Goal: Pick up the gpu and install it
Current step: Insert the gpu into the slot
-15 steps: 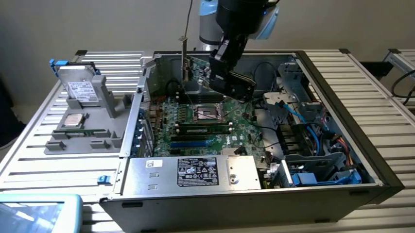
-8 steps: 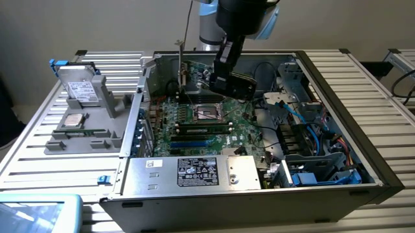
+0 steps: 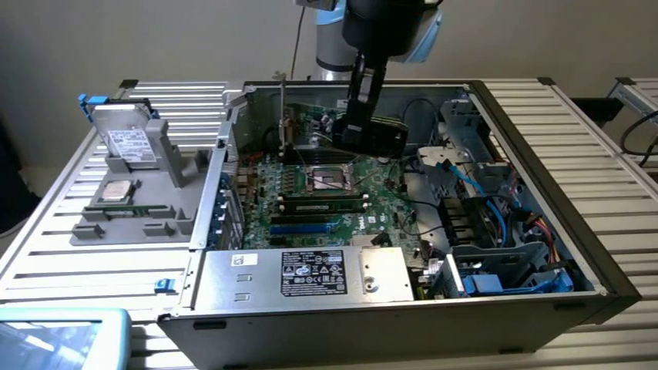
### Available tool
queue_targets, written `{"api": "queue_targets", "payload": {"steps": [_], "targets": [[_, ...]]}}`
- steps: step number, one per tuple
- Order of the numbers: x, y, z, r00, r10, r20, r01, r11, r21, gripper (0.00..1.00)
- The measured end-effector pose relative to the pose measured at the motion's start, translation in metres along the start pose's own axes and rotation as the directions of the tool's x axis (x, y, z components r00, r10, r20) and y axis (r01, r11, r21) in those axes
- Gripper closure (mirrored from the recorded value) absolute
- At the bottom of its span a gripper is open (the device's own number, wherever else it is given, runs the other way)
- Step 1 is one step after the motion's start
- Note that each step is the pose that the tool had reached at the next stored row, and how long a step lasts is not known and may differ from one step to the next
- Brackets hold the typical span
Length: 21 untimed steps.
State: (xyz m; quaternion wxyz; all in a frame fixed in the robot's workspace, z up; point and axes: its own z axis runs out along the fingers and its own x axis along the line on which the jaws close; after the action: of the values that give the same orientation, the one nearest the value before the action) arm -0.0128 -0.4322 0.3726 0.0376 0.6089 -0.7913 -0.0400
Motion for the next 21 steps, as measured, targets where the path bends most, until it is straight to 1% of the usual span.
{"api": "queue_targets", "payload": {"steps": [3, 5, 7, 10, 11, 12, 13, 14, 18, 21], "targets": [[0.0, 0.0, 0.0004, 0.9986, -0.054, -0.0054, 0.054, 0.9986, 0.0027, 0.72], [0.0, 0.0, 0.0004, 0.996, -0.089, -0.0085, 0.089, 0.996, 0.0069, 0.72], [0.0, -0.0001, 0.0005, 0.993, -0.118, -0.0114, 0.118, 0.9929, 0.0155, 0.72], [0.0, -0.0001, 0.0007, 0.9889, -0.147, -0.0193, 0.148, 0.9884, 0.0349, 0.72], [0.0, -0.0001, 0.0007, 0.9873, -0.157, -0.0241, 0.158, 0.9866, 0.0393, 0.72], [0.0, -0.0001, 0.0008, 0.9854, -0.168, -0.0302, 0.169, 0.9847, 0.0427, 0.72], [-0.0001, -0.0001, 0.0009, 0.9835, -0.177, -0.0375, 0.178, 0.983, 0.044, 0.72], [-0.0002, -0.0001, 0.001, 0.9823, -0.183, -0.0401, 0.185, 0.9818, 0.0441, 0.72], [0.0, 0.0007, 0.0011, 0.9823, -0.183, -0.0407, 0.185, 0.9818, 0.0447, 0.72], [0.0006, 0.0033, 0.0025, 0.9807, -0.191, -0.0417, 0.193, 0.9801, 0.048, 0.72]]}}
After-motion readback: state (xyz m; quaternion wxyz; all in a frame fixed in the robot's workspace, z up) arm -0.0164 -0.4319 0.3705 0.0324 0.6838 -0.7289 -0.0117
